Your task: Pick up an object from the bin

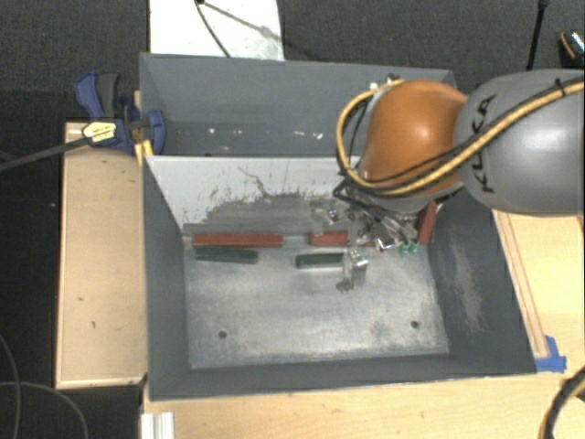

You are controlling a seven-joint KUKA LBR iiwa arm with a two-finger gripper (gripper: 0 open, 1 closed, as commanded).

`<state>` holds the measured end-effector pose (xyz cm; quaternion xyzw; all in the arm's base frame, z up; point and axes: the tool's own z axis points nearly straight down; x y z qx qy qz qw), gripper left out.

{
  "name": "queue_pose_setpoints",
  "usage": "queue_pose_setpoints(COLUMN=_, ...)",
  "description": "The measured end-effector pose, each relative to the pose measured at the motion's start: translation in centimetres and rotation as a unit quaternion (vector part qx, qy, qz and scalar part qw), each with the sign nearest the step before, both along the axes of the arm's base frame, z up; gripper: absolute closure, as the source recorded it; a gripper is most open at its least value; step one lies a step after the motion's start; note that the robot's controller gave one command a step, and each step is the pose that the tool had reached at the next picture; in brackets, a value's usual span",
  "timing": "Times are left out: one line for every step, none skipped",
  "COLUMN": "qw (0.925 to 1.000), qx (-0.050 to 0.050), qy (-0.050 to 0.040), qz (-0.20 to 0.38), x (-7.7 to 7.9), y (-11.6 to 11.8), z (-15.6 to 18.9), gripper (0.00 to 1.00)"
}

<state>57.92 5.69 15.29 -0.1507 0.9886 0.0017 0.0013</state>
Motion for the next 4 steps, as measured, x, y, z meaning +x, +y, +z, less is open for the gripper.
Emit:
queue_pose_setpoints(qw=0.9999, qx=-0.002, qy=0.0032, qz=-0.010, x=0.7, y=-3.3, z=-7.8, gripper=0.00)
queue_pose_setpoints(qw=0.9999, qx=-0.001, qy=-0.0002, qz=-0.011, x=0.8, y=-3.1, z=-7.3, gripper=1.00)
queue_pose_setpoints(qw=0.9999, qx=-0.001, qy=-0.0001, qz=-0.012, x=0.8, y=-3.1, z=-7.3, gripper=0.00)
queue_pose_setpoints(qw=0.9883, qx=-0.001, qy=0.0001, qz=-0.152, x=1.3, y=-2.3, z=-8.2, gripper=0.00)
